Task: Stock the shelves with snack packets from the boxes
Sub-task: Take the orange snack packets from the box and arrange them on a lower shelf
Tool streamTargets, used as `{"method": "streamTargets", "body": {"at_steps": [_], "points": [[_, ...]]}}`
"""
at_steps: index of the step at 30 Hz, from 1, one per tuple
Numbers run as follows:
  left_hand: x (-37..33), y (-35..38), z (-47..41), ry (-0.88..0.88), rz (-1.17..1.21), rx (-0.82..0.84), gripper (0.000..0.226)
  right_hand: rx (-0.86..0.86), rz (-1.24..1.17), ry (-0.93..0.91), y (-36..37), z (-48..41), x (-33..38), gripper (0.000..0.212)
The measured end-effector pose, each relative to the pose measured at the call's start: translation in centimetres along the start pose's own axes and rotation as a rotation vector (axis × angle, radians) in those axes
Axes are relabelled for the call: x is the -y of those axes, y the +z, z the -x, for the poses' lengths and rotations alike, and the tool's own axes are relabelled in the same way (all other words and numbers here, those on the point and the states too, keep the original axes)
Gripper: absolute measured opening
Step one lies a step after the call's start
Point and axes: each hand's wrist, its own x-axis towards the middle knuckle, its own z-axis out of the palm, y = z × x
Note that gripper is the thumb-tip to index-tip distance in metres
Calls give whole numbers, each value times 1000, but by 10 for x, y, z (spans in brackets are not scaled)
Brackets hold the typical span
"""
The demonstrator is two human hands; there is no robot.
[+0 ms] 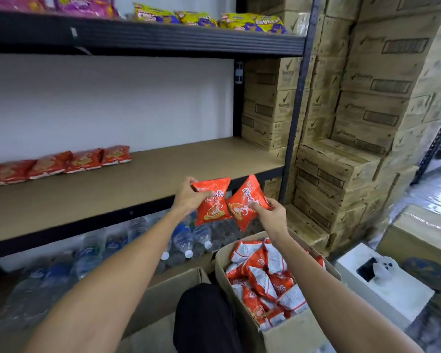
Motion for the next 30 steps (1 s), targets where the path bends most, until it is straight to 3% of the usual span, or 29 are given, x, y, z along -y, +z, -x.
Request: {"method": "streamTargets", "body": {"at_steps": [3,5,9,12,15,18,30], "points": [[-10,-40,-3,44,69,-64,47,44,-86,-29,34,-1,28,72],[-18,-67,1,73,91,-108,48,69,-132,-38,59,3,50,62],[-22,-127,5,148,79,-252,71,160,-199,-48,116,4,81,39],[-15,-174,7,199,14,-349,60,285,-263,-19,160,13,102,24],[-5,-216,12,237,-100,-426,41,408,-292,14,204,22,112,37],[7,-257,17,239,-167,-499,38,514,-266,11,248,32,116,41],[77,-380,16,40,-132,-471,73,746,-219,-51,428,64,105,36]]}}
